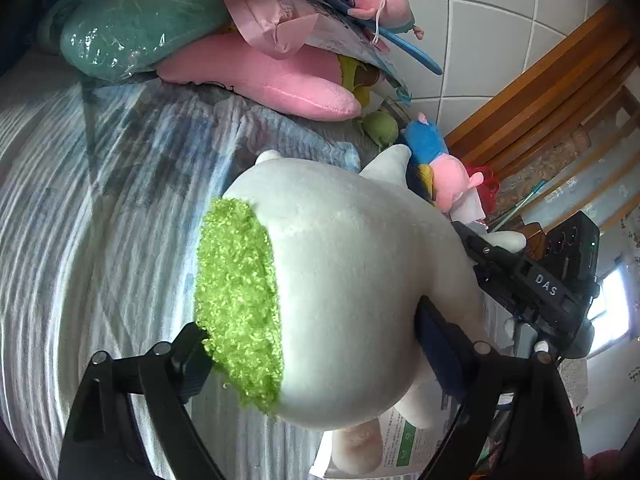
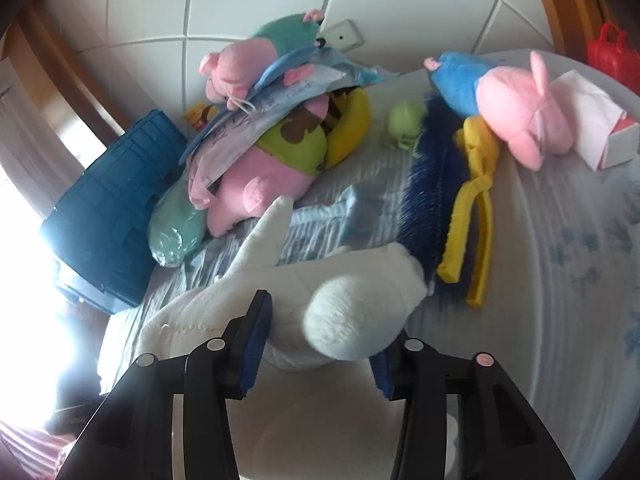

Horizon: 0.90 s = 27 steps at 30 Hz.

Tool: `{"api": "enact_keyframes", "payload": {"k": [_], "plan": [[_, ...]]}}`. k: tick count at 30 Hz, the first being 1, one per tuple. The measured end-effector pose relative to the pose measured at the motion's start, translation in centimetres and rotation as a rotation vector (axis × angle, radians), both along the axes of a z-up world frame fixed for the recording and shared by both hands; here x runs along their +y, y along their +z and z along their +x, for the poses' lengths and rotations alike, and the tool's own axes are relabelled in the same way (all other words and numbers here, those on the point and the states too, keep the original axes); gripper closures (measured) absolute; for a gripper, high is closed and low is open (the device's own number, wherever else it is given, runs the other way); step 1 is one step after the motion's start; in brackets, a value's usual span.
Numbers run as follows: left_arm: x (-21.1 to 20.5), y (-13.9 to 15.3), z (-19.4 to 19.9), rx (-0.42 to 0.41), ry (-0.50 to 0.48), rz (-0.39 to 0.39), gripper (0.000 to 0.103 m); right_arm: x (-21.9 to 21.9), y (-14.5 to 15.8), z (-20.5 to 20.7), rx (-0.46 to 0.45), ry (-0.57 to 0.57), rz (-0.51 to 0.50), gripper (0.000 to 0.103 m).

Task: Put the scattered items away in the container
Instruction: 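Lift the white plush off the bed with both tools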

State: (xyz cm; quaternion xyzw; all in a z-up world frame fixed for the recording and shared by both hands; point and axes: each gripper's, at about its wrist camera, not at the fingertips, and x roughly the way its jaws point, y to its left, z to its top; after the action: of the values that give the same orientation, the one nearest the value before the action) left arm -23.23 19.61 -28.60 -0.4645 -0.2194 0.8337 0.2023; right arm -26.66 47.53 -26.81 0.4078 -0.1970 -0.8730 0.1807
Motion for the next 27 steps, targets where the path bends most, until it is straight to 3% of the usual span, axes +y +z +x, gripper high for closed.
{"api": "enact_keyframes", "payload": {"k": [5,10,17,27], "plan": [[1.7,3.8,1.1,0.079,-0.022,-0.115,0.022,-0.9,1.7,0.9,0.043,-0.027,0.121,0.076],[1.8,8.9,2.4,0.165,-0.025,-0.156,0.022,-0.2,4.1,2.1,0.090,-0.022,0.088,0.076],[0.8,15.7,4.7,0.238,0.014,-0.181,0.022,-1.2,10.8,3.6,0.197,0.016,0.080,0.077],[-1.1,21.1,9.5,0.318,0.105,-0.214,0.022,-3.8,16.9,5.9,0.283,0.106,0.075,0.077]]}}
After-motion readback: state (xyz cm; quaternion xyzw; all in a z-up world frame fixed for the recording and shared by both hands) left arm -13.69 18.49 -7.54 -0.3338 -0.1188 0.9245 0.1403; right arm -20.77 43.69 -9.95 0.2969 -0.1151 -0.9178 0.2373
